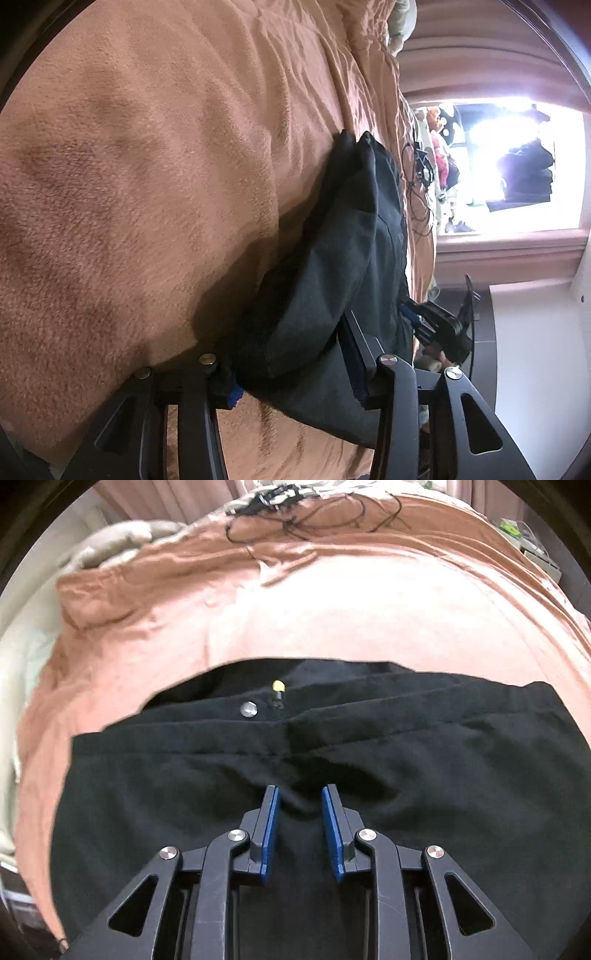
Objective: Fold large clothes
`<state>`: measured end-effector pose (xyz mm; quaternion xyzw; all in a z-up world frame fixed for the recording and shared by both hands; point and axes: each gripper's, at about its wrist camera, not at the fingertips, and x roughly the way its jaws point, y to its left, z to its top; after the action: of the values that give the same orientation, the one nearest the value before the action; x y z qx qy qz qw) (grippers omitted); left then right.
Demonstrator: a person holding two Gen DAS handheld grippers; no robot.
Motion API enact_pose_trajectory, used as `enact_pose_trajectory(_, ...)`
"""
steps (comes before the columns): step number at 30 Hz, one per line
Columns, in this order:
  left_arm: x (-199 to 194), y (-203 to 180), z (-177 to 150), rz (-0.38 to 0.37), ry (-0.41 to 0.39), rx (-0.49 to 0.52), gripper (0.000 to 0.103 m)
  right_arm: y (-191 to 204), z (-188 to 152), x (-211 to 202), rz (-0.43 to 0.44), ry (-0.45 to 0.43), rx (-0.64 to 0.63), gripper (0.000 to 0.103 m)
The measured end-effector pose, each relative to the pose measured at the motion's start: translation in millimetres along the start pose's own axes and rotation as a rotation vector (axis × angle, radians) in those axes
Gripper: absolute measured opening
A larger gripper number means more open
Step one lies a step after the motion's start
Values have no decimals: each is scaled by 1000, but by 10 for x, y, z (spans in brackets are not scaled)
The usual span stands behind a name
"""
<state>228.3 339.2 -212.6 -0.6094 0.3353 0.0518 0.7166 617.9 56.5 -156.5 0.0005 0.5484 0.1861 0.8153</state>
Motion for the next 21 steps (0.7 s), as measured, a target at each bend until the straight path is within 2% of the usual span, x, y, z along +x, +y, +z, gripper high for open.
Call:
enact_pose_trajectory(3,-1,-19,-2,-2,-2,-5,45,21,-146,-232,21,-16,-17,26)
enact_pose_trajectory(7,-44,-53,-14,-24,-1,-11,27,39,-397,-453,46,-14,-44,26)
enact_pose_trajectory(12,-141,-230,-33,-56,-13,22,18,-21,-750,-691,88,1,-49,26)
enact_pose_trajectory(15,-212,-366,-49,-93,-18,50,16,-65,-937,-825,115,0,-39,26)
enact_pose_trajectory(21,-271,-725,-61,-110,-21,127,14,-61,-1346,-1085,174,-7,-33,26)
